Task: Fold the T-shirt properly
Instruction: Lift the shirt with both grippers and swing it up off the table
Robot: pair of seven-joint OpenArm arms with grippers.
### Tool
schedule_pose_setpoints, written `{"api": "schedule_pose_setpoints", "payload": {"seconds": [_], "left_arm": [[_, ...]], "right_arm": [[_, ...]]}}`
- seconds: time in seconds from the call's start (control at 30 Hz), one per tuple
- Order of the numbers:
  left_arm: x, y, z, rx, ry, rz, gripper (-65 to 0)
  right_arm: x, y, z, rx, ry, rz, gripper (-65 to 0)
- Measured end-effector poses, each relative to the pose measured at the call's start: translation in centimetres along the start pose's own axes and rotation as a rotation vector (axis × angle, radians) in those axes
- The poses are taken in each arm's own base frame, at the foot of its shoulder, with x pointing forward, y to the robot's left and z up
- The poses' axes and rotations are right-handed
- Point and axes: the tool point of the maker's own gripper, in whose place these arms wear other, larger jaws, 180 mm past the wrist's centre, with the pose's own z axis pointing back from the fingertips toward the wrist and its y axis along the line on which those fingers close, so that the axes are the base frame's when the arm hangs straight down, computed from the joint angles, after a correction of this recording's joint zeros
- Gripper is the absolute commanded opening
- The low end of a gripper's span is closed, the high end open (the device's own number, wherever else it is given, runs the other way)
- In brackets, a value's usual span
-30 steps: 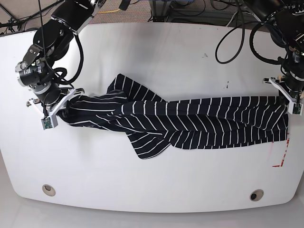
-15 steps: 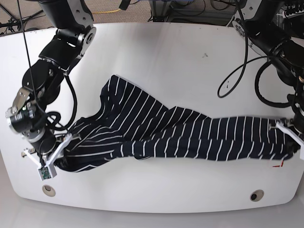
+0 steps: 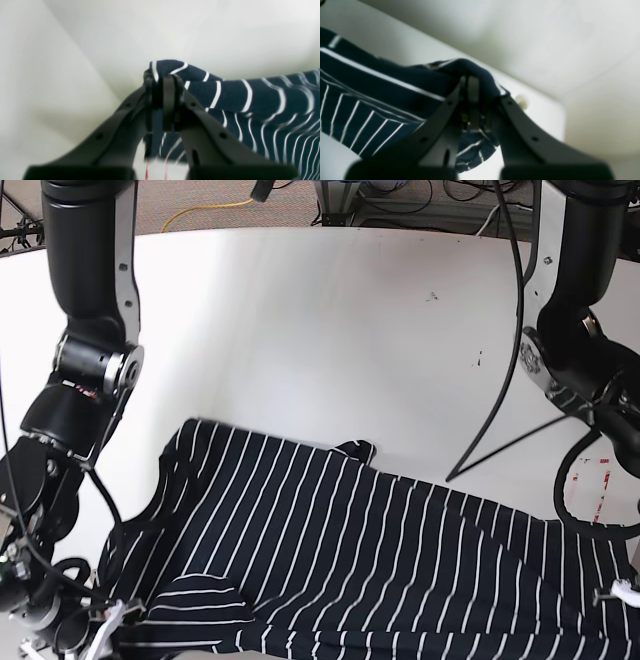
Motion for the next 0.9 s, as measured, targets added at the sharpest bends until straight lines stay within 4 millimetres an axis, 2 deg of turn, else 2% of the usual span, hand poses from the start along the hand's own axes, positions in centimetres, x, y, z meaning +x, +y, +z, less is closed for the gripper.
{"api": "schedule_pose_setpoints", "payload": {"seconds": [0.07,0.2,0.33,0.47,0.57,0.63,0.73,0.8,0.9], "left_arm": [[2.0,1.0,-0.7,0.007,-0.029,0.024,-65.0],[4.8,3.0,-1.4,0.028,-0.062,0.064,-65.0],[7.9,5.2,-1.3,0.054,-0.113,0.076,-65.0],[10.5,6.5,-1.3,0.056,-0.177,0.098,-65.0],[11.1,6.8,-1.4,0.054,-0.179,0.081,-65.0],[11.2,6.8,-1.7,0.049,-0.169,0.064,-65.0],[10.7,6.5,-1.9,0.045,-0.154,0.06,-65.0],[9.8,6.0,-2.3,0.031,-0.142,0.057,-65.0],[7.3,5.0,-3.1,0.011,-0.086,0.048,-65.0]], "right_arm": [[3.3,-1.1,0.4,-0.012,-0.034,0.041,-65.0],[8.8,-2.1,1.7,-0.037,-0.106,0.103,-65.0],[12.3,-2.3,3.1,-0.054,-0.167,0.155,-65.0],[11.6,-1.7,2.6,-0.053,-0.117,0.2,-65.0],[10.2,-1.4,2.1,-0.045,-0.062,0.203,-65.0],[10.1,-1.5,2.1,-0.046,-0.055,0.203,-65.0],[10.7,-1.5,2.4,-0.05,-0.068,0.21,-65.0],[10.2,-1.7,2.5,-0.058,-0.044,0.209,-65.0],[9.5,-2.3,2.7,-0.068,-0.023,0.206,-65.0]]}}
